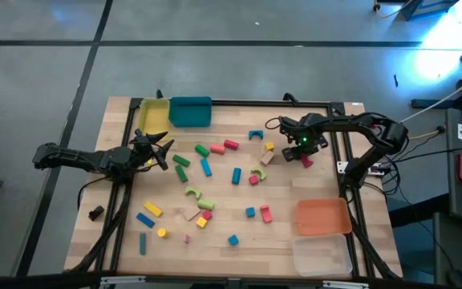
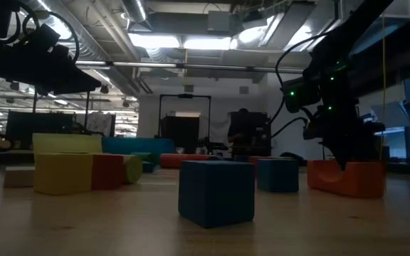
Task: Sort blocks by size
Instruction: Put the red arch block into the orange bin
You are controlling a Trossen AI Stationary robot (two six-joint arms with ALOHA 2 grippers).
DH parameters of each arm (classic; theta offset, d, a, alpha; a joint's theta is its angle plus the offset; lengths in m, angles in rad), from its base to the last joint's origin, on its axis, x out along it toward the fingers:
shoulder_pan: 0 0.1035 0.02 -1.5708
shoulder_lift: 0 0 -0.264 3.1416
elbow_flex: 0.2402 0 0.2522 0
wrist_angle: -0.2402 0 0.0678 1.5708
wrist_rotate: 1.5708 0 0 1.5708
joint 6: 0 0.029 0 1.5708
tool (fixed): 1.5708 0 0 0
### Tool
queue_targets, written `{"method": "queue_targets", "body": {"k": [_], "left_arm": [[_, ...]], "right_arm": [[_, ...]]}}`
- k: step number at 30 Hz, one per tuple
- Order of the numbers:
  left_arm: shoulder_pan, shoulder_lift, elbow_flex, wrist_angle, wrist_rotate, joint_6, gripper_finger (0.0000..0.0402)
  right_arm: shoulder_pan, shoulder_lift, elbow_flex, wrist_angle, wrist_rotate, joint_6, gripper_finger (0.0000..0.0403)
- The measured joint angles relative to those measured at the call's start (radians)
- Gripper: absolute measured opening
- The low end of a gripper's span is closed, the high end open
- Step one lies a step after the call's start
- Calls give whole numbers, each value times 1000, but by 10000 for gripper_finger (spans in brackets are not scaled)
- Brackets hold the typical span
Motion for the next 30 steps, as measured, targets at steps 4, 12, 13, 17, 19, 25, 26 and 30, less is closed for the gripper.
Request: {"method": "queue_targets", "body": {"k": [4, 12, 13, 17, 19, 25, 26, 30], "left_arm": [[0, 0, 0, 0, 0, 0, 184], [0, 0, 0, 0, 0, 0, 184], [0, 0, 0, 0, 0, 0, 184], [0, 0, 0, 0, 0, 0, 184], [0, 0, 0, 0, 0, 0, 184], [0, 0, 0, 0, 0, 0, 184], [0, 0, 0, 0, 0, 0, 184], [0, 0, 0, 0, 0, 0, 184]], "right_arm": [[0, 0, 6, -2, -7, -21, 136], [1, 4, 77, 2, -161, -124, 136], [1, 4, 88, -1, -212, -135, 136], [14, 4, 126, -20, -416, -183, 136], [39, 3, 145, -37, -472, -211, 139], [182, 2, 193, -159, -527, -282, 141], [215, 2, 198, -180, -527, -282, 140], [355, 1, 216, -223, -527, -282, 139]]}}
